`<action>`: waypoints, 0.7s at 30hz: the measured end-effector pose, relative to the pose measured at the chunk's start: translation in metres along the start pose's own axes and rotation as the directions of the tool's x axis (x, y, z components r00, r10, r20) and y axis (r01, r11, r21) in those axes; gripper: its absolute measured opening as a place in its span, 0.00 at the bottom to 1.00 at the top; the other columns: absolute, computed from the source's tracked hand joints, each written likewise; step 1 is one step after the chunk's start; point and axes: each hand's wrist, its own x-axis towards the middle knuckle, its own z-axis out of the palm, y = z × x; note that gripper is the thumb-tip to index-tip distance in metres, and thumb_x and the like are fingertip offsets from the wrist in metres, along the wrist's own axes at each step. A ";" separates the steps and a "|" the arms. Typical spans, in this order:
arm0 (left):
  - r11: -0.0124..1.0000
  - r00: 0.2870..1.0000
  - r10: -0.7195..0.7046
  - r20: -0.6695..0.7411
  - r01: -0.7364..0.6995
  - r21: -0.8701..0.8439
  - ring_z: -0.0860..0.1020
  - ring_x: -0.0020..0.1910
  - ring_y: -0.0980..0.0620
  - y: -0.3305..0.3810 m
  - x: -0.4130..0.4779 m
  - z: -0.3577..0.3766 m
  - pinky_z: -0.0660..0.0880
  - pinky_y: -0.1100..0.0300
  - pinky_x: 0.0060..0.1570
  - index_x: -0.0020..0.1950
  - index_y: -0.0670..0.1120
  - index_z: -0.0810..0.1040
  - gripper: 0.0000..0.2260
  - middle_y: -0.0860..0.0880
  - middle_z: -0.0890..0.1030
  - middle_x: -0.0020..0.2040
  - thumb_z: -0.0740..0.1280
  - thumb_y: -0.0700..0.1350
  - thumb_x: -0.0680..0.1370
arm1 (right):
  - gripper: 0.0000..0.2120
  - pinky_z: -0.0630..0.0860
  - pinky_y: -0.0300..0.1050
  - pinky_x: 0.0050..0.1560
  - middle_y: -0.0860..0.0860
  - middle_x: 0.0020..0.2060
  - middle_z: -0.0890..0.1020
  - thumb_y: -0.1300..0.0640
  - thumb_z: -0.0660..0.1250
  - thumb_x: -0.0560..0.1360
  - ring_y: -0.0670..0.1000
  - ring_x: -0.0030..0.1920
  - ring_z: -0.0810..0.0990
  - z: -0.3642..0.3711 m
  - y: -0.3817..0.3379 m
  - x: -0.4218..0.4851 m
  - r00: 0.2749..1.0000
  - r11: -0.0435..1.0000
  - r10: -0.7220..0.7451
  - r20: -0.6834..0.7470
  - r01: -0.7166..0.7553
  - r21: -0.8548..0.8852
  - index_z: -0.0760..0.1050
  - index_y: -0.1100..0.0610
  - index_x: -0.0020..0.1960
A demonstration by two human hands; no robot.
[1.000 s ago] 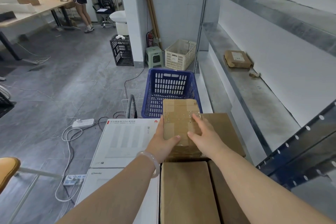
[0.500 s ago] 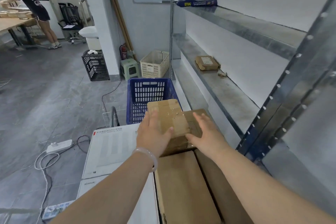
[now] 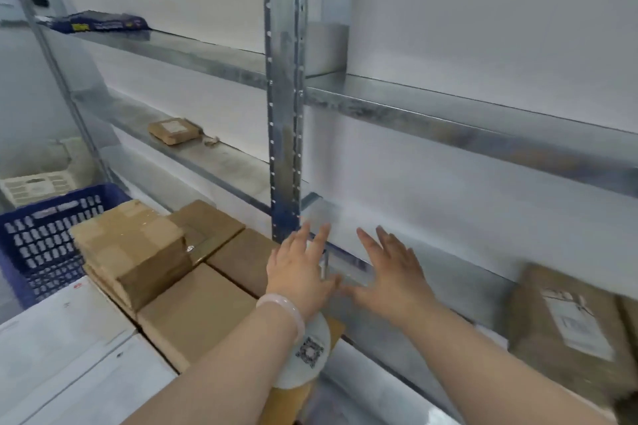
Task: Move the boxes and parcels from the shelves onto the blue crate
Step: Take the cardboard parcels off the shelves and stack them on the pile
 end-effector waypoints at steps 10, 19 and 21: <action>0.925 0.909 0.380 0.171 -0.379 -0.039 0.56 0.77 0.46 0.170 -0.018 0.058 0.61 0.49 0.73 0.78 0.64 0.39 0.37 0.52 0.47 0.81 0.59 0.66 0.77 | 0.44 0.44 0.55 0.77 0.50 0.80 0.44 0.26 0.57 0.72 0.53 0.79 0.42 -0.048 0.141 -0.131 0.899 0.908 0.411 -0.151 -0.418 -0.017 0.40 0.41 0.79; 0.896 0.824 0.445 0.351 -0.411 -0.171 0.52 0.78 0.46 0.289 -0.034 0.111 0.55 0.50 0.73 0.78 0.64 0.43 0.34 0.53 0.46 0.81 0.59 0.63 0.78 | 0.56 0.49 0.54 0.76 0.53 0.78 0.52 0.15 0.42 0.57 0.55 0.78 0.50 -0.080 0.252 -0.187 0.819 0.833 0.553 -0.152 -0.549 0.075 0.45 0.43 0.79; 0.908 0.828 0.419 0.373 -0.389 -0.157 0.52 0.78 0.46 0.302 -0.027 0.122 0.57 0.49 0.73 0.79 0.63 0.44 0.34 0.53 0.47 0.81 0.59 0.62 0.78 | 0.45 0.50 0.55 0.76 0.55 0.78 0.52 0.24 0.53 0.69 0.55 0.78 0.50 -0.085 0.272 -0.181 0.812 0.821 0.571 -0.121 -0.565 0.086 0.44 0.41 0.79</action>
